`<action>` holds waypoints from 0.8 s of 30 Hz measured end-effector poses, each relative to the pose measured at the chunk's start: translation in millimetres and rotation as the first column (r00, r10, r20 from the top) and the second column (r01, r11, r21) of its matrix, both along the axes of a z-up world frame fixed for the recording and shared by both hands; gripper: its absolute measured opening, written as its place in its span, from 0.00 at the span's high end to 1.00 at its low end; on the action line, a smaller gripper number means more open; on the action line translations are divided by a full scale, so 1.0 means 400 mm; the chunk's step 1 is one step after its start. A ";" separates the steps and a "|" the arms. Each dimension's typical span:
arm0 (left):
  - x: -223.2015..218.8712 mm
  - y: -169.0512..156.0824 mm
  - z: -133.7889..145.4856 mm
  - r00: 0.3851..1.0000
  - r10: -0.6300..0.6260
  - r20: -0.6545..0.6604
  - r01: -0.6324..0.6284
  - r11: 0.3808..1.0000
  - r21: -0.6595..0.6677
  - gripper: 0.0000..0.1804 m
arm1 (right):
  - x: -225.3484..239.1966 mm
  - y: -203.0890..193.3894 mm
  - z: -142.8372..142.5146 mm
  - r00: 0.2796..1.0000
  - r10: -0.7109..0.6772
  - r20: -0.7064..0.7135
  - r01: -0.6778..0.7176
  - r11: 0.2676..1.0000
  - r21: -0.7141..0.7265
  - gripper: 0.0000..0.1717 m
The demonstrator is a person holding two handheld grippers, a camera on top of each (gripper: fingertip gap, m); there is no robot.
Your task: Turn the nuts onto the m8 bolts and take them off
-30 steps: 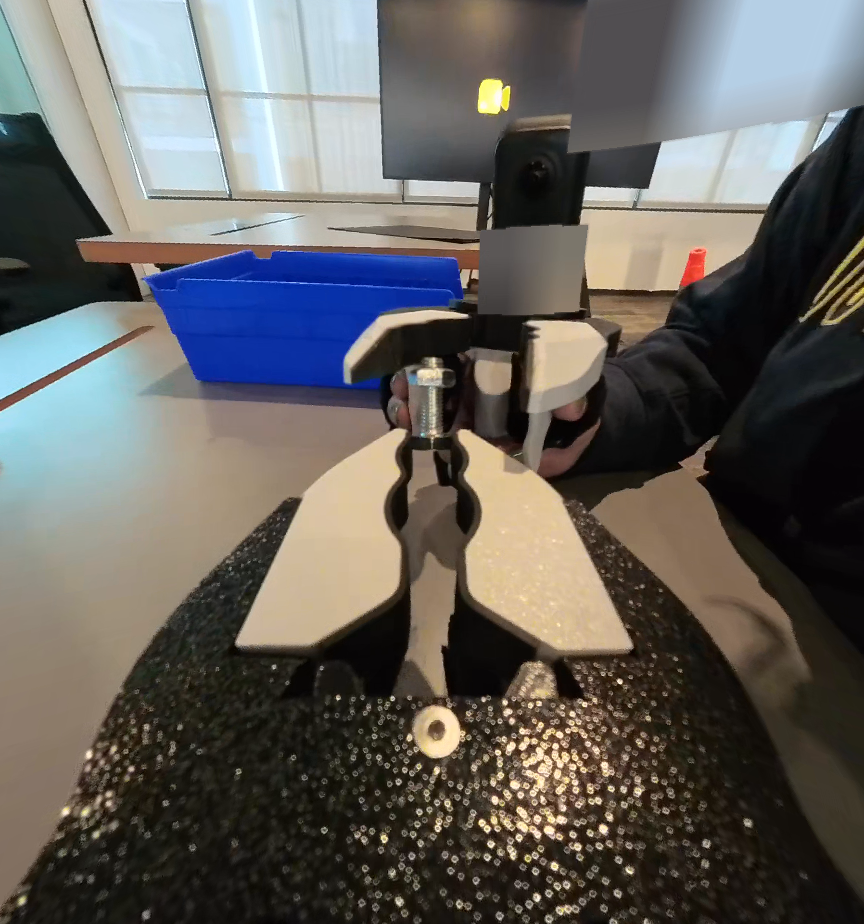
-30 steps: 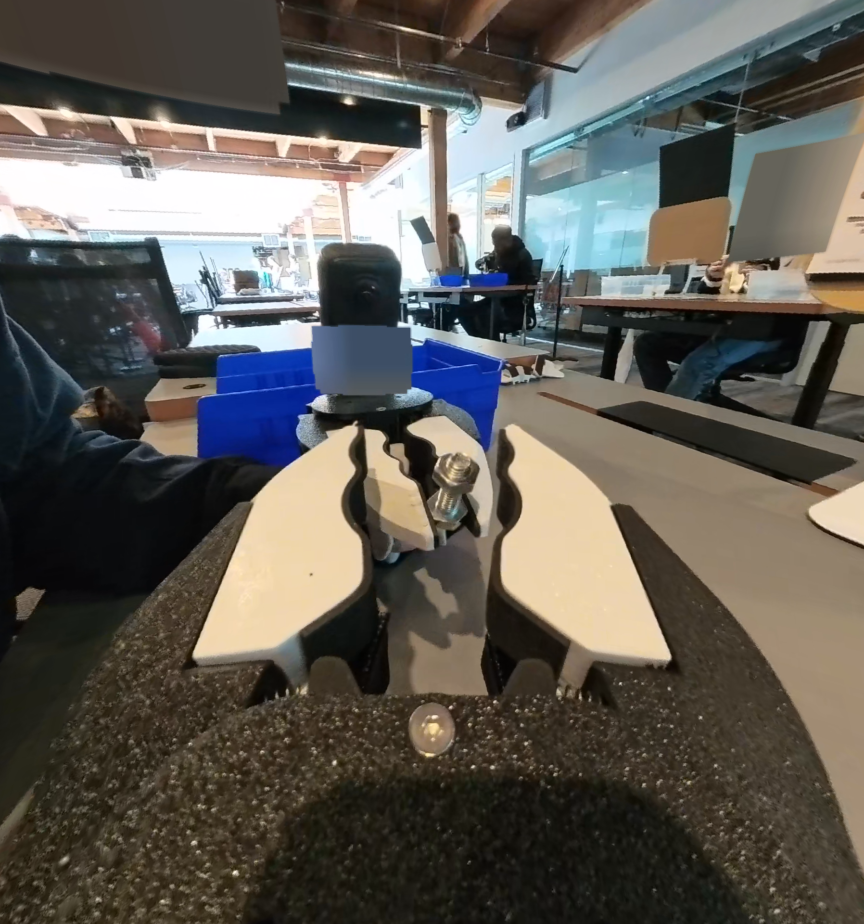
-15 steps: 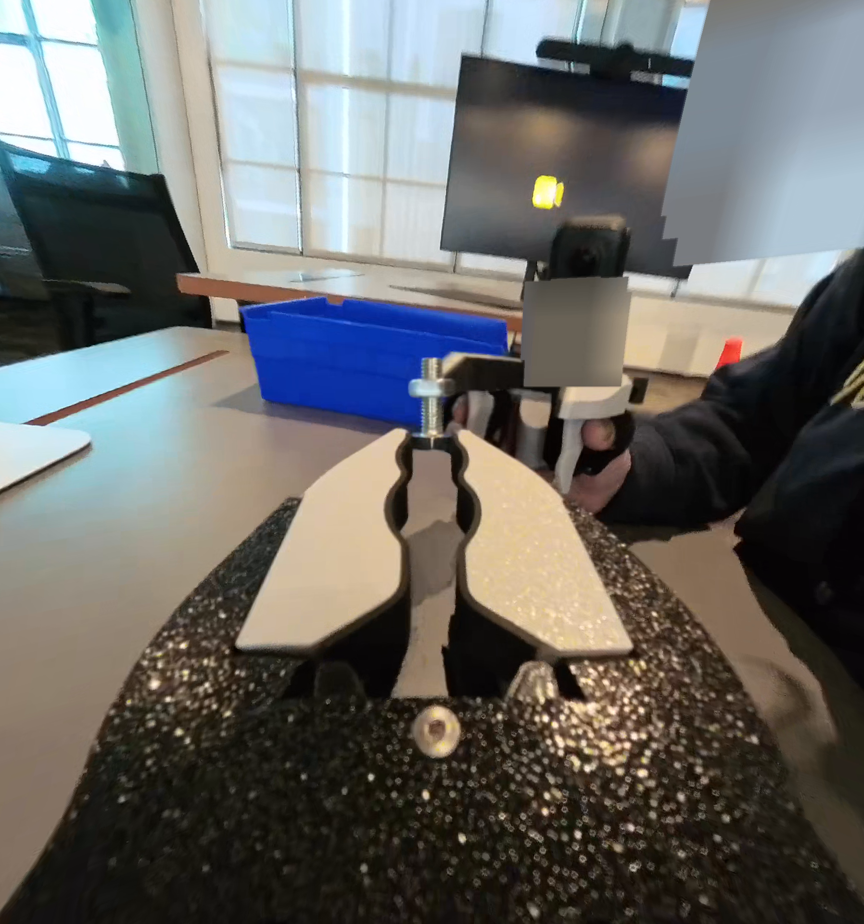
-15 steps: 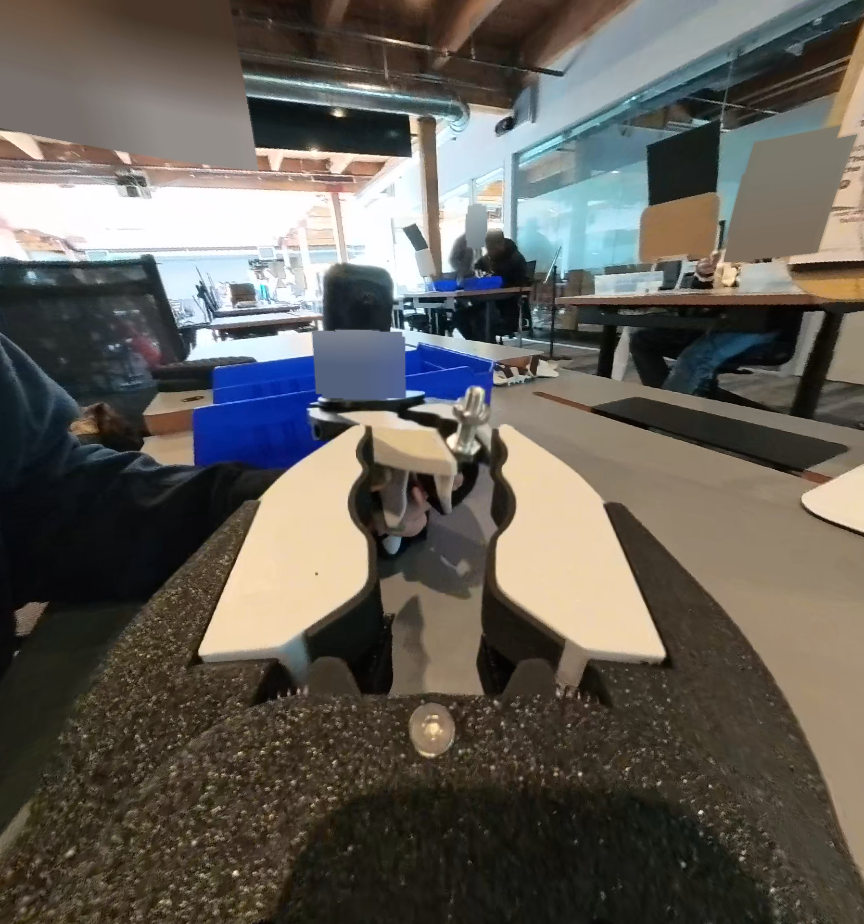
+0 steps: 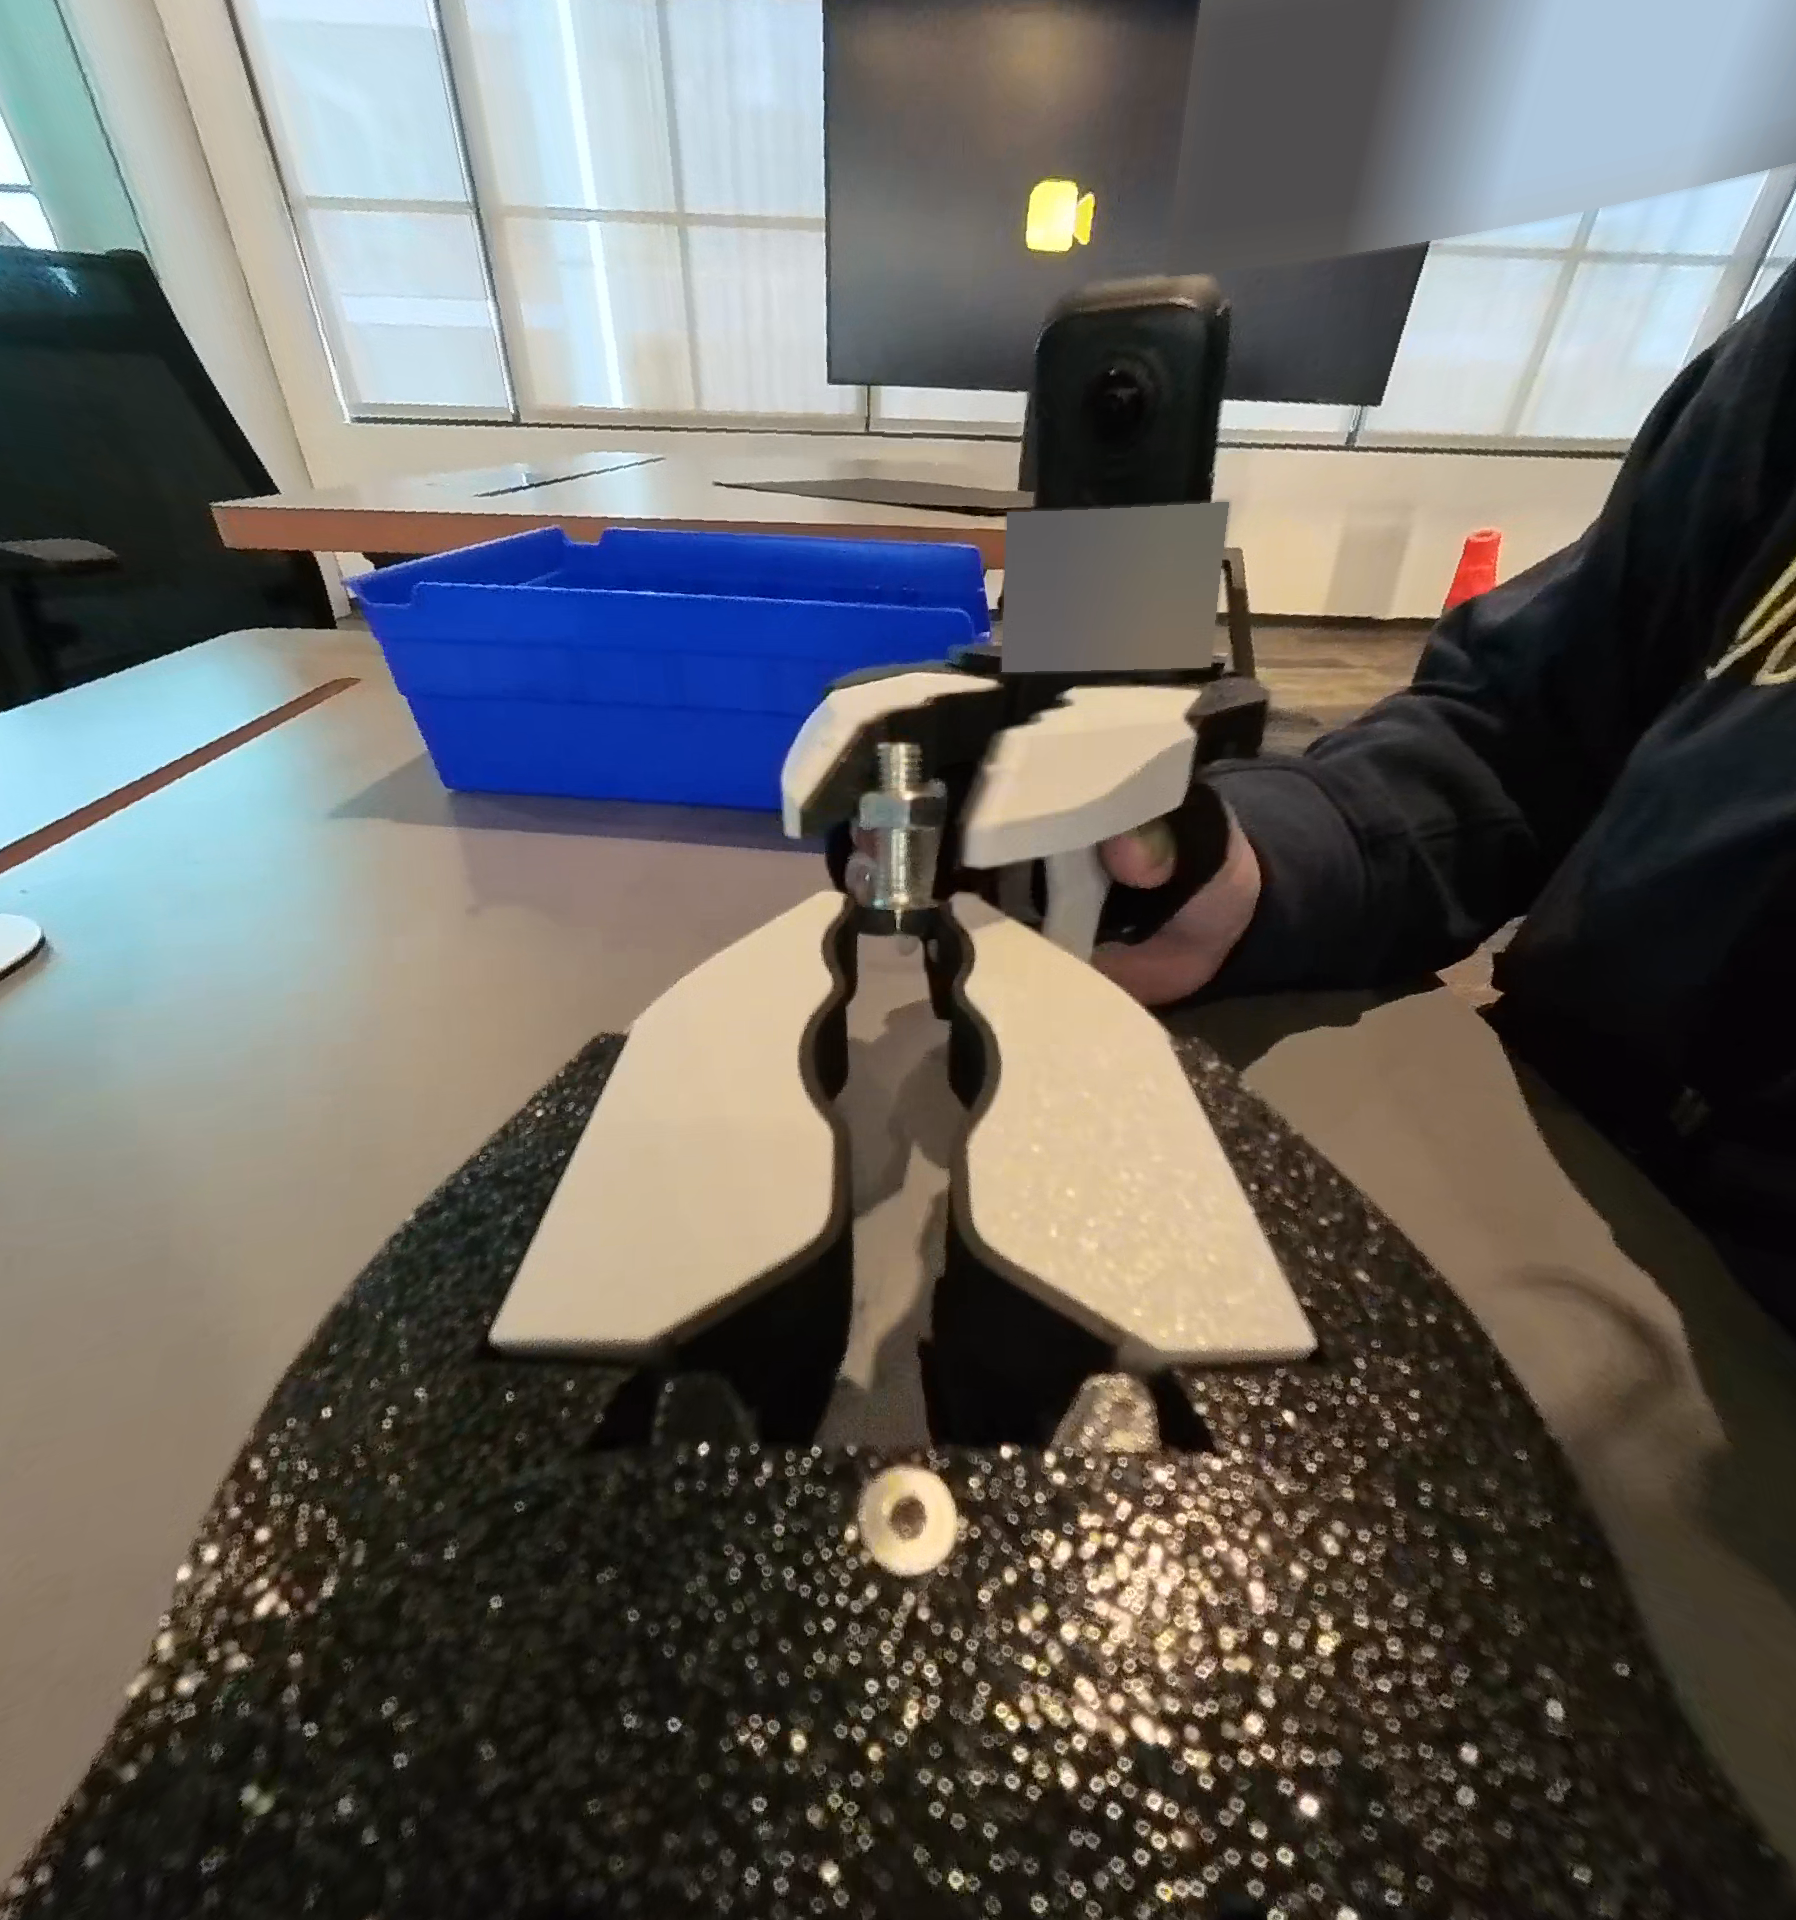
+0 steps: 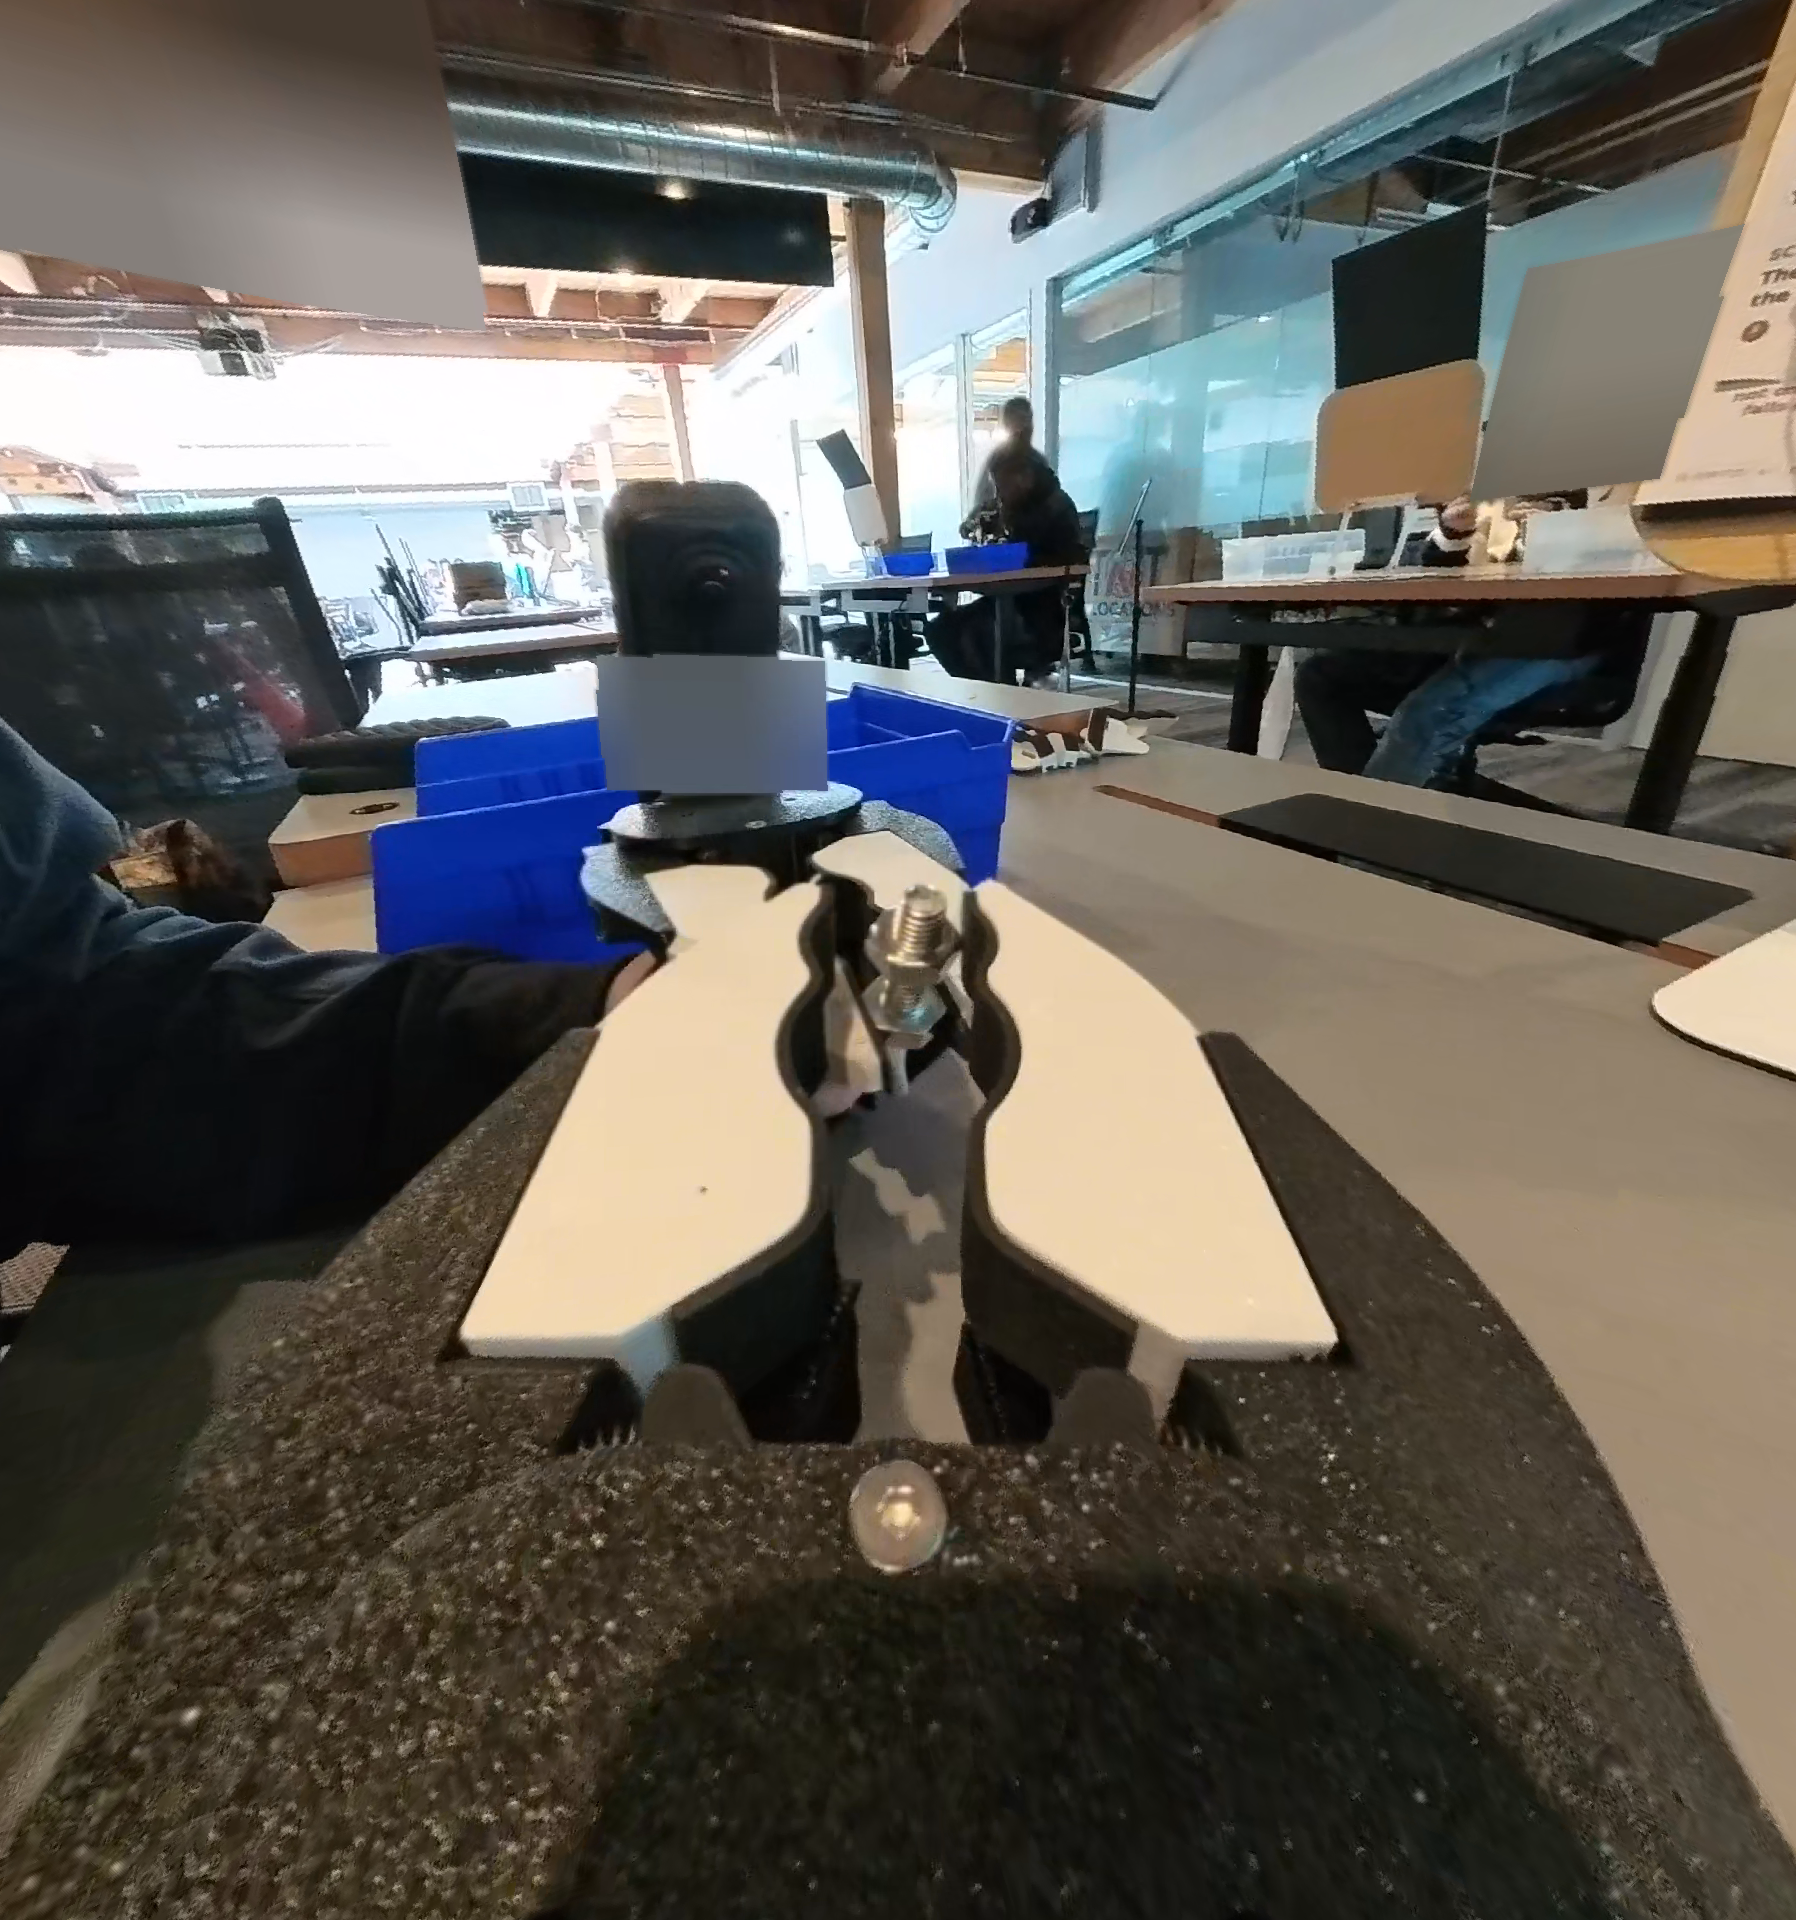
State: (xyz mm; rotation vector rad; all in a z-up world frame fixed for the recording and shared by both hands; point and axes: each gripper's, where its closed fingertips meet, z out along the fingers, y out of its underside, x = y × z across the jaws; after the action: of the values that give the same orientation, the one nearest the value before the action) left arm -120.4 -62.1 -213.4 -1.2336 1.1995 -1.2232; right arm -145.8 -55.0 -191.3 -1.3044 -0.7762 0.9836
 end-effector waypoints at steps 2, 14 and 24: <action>0.002 -0.004 -0.001 1.000 -0.008 -0.003 0.008 1.000 0.005 0.92 | 0.004 0.003 -0.001 1.000 -0.006 0.007 0.006 1.000 0.003 0.91; 0.008 0.040 0.006 0.992 0.126 0.017 -0.126 0.992 0.003 0.57 | 0.043 0.007 0.041 0.997 -0.075 0.021 0.074 0.995 0.067 0.91; 0.003 0.065 0.003 0.984 0.176 0.008 -0.176 0.984 -0.010 0.60 | 0.530 0.038 0.202 0.693 -0.621 0.366 0.590 0.780 0.207 0.91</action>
State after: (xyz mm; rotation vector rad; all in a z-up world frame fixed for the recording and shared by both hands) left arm -119.2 -36.0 -212.1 -1.3110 1.0554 -1.1028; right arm 66.1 -39.6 -110.4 -1.5862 -0.6116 0.1286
